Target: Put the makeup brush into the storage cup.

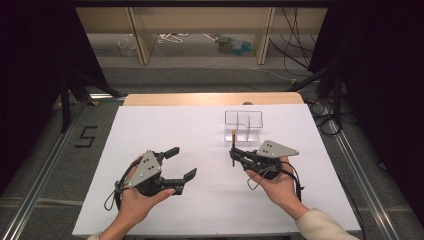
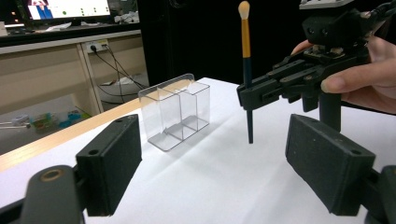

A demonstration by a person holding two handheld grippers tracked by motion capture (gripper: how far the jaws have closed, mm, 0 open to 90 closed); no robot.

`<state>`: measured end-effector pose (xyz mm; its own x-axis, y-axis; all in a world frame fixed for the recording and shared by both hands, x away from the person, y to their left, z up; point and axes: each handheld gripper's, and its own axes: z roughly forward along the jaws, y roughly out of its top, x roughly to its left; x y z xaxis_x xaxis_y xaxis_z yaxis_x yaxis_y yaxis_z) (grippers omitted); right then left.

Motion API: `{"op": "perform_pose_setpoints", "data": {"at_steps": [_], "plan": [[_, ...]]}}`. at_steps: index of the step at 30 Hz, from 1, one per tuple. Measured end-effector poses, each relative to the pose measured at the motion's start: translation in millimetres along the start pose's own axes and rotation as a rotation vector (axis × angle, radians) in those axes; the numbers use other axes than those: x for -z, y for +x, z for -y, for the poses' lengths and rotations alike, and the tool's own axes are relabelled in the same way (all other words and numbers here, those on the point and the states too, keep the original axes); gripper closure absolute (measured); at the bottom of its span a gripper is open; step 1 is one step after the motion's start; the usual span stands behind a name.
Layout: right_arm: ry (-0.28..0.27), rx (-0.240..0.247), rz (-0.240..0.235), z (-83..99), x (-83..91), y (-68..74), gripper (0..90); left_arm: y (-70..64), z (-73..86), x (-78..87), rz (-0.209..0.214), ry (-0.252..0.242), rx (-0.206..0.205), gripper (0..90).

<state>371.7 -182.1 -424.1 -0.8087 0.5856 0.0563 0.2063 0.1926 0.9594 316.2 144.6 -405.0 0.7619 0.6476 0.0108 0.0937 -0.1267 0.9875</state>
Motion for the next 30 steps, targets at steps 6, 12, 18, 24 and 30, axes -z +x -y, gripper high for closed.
{"op": "perform_pose_setpoints", "data": {"at_steps": [6, 12, 18, 24, 30], "plan": [[0.009, -0.001, 0.01, -2.7, 3.1, -3.6, 84.0, 7.0, 3.1, 9.7, -0.026, -0.016, -0.015, 17.4], [-0.012, -0.005, 0.023, -4.9, 4.8, -8.1, 84.0, 10.8, 8.0, 17.0, -0.049, -0.02, -0.015, 17.0], [-0.017, -0.009, 0.041, -7.4, 7.5, -13.3, 84.0, 12.2, 11.2, 20.2, -0.051, -0.023, -0.009, 16.7], [-0.024, -0.01, 0.062, -9.5, 10.6, -19.6, 84.0, 13.4, 13.3, 23.1, -0.058, -0.025, -0.005, 16.5], [-0.032, -0.009, 0.08, -11.9, 12.4, -25.8, 84.0, 15.8, 15.8, 27.6, -0.067, -0.02, -0.003, 16.5]]}}
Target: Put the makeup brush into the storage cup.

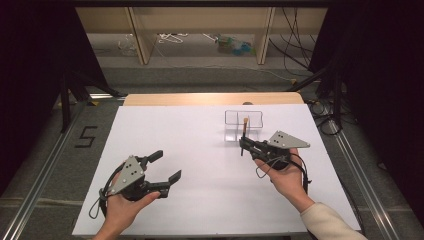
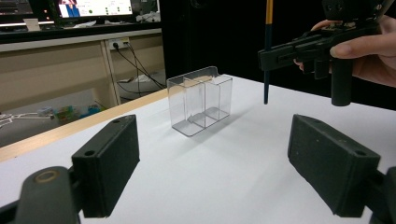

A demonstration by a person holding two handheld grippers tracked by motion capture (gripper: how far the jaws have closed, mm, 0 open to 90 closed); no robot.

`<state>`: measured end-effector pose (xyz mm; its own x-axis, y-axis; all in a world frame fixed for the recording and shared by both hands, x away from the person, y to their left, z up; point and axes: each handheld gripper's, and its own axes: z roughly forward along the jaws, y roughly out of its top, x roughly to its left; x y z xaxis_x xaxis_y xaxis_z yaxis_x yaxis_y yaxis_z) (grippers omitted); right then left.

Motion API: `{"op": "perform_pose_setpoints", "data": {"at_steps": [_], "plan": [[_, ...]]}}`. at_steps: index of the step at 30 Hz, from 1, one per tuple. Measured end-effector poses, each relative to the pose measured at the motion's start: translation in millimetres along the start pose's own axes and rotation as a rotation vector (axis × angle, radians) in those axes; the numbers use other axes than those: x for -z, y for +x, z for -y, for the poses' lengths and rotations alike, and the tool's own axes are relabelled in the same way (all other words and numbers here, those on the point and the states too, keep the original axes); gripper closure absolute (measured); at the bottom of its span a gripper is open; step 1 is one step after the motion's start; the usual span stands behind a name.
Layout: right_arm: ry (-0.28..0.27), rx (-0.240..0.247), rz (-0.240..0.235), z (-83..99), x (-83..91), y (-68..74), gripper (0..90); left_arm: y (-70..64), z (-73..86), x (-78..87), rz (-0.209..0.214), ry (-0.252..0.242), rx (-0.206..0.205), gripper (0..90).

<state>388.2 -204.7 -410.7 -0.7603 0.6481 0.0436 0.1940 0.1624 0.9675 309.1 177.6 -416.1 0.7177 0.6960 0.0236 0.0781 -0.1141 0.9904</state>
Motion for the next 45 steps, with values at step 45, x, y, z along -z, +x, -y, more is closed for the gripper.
{"op": "perform_pose_setpoints", "data": {"at_steps": [45], "plan": [[-0.026, 0.009, 0.08, -7.6, -5.3, -26.5, 84.0, 4.0, 4.9, 3.3, -0.017, 0.01, 0.008, 16.6]]}}
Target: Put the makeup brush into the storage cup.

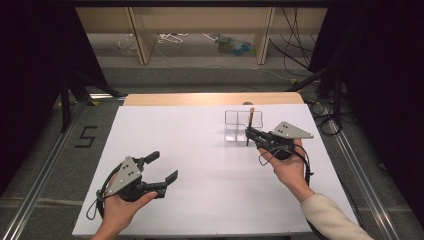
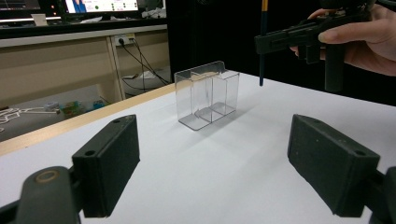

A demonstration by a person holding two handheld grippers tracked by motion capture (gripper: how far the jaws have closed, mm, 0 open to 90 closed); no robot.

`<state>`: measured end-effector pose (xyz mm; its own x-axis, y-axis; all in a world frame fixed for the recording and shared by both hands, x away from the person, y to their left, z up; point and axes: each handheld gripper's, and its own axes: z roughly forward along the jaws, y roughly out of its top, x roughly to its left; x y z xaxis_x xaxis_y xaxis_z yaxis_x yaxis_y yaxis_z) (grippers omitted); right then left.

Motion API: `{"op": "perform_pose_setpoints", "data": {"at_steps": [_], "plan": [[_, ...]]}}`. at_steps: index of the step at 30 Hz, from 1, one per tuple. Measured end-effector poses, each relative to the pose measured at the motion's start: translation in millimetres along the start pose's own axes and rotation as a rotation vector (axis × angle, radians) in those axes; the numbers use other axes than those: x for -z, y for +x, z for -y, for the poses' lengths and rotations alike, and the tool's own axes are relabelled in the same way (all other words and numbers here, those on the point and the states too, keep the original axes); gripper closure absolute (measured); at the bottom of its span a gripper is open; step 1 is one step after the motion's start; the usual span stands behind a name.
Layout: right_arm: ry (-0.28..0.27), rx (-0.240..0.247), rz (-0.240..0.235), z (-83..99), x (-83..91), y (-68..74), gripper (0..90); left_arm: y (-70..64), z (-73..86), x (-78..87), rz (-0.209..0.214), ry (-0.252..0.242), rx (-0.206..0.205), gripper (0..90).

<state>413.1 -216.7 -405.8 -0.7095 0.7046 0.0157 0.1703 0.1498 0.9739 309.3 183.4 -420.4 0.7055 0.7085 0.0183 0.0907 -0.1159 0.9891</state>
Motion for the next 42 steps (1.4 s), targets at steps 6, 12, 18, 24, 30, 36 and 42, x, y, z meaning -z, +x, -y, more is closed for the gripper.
{"op": "perform_pose_setpoints", "data": {"at_steps": [6, 12, 18, 24, 30, 36, 42], "plan": [[0.001, 0.001, 0.009, -0.5, -1.3, -2.4, 84.0, 0.0, 0.1, -0.4, 0.001, 0.0, -0.004, 16.7], [0.003, 0.003, 0.014, -1.3, -2.9, -4.1, 84.0, -0.3, 0.6, -0.9, 0.002, 0.002, -0.001, 16.7], [0.002, 0.001, 0.022, -2.5, -4.1, -6.4, 84.0, 0.7, 0.4, -0.8, 0.004, 0.003, -0.015, 16.7], [0.0, -0.002, 0.02, -3.1, -6.2, -8.6, 84.0, -0.2, 1.2, -1.6, 0.006, 0.001, 0.0, 16.7], [-0.004, 0.002, 0.035, -4.7, -8.3, -11.7, 84.0, -0.4, 1.3, -1.2, 0.003, 0.008, 0.0, 16.8], [0.003, -0.002, 0.04, -5.6, -9.4, -14.5, 84.0, -0.6, 1.5, -1.6, 0.003, 0.01, 0.002, 16.8], [0.003, -0.002, 0.043, -5.6, -11.1, -17.4, 84.0, -0.4, 1.6, -1.6, 0.003, 0.01, 0.002, 16.8]]}}
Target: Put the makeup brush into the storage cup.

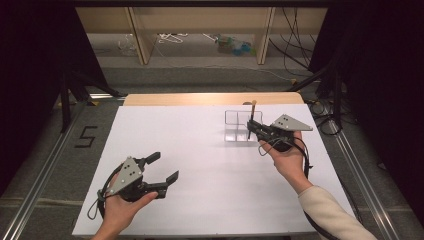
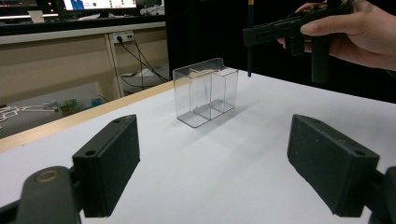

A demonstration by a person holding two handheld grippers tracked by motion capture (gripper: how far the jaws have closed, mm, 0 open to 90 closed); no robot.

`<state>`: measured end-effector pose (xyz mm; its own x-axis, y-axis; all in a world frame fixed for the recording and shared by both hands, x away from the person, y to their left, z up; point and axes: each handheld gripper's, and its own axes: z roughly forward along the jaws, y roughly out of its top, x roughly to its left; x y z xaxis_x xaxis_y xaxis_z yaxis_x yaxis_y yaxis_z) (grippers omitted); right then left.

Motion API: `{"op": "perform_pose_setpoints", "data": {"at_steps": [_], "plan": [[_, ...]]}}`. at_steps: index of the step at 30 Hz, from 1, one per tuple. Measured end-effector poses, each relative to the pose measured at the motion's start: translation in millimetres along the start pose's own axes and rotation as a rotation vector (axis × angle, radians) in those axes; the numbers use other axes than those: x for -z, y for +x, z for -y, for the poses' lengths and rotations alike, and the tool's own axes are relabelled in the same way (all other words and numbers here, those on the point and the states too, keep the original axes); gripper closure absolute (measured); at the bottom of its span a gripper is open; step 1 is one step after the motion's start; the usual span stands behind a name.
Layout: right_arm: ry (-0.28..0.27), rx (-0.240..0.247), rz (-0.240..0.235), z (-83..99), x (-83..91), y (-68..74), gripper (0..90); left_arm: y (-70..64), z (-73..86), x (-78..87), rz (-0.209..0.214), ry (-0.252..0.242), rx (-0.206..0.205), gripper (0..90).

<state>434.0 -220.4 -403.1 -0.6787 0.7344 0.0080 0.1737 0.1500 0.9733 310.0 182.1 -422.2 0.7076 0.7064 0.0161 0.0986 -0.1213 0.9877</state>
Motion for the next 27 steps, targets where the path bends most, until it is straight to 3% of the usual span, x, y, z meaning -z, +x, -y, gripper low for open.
{"op": "perform_pose_setpoints", "data": {"at_steps": [16, 17, 24, 27], "plan": [[-0.013, -0.003, 0.012, -0.5, -7.2, -5.6, 84.0, 1.1, 0.1, -0.6, 0.003, 0.002, -0.014, 17.0], [0.01, -0.023, 0.012, -1.0, -6.3, -4.6, 84.0, 1.2, 0.2, -0.7, 0.003, 0.002, -0.014, 16.9], [-0.014, -0.003, 0.019, -1.6, -10.4, -7.7, 84.0, 1.3, 0.2, -0.7, 0.003, 0.001, -0.014, 17.0], [0.001, -0.007, 0.022, -2.4, -10.3, -8.2, 84.0, 1.2, 0.2, -0.7, 0.003, 0.001, -0.014, 17.0]]}}
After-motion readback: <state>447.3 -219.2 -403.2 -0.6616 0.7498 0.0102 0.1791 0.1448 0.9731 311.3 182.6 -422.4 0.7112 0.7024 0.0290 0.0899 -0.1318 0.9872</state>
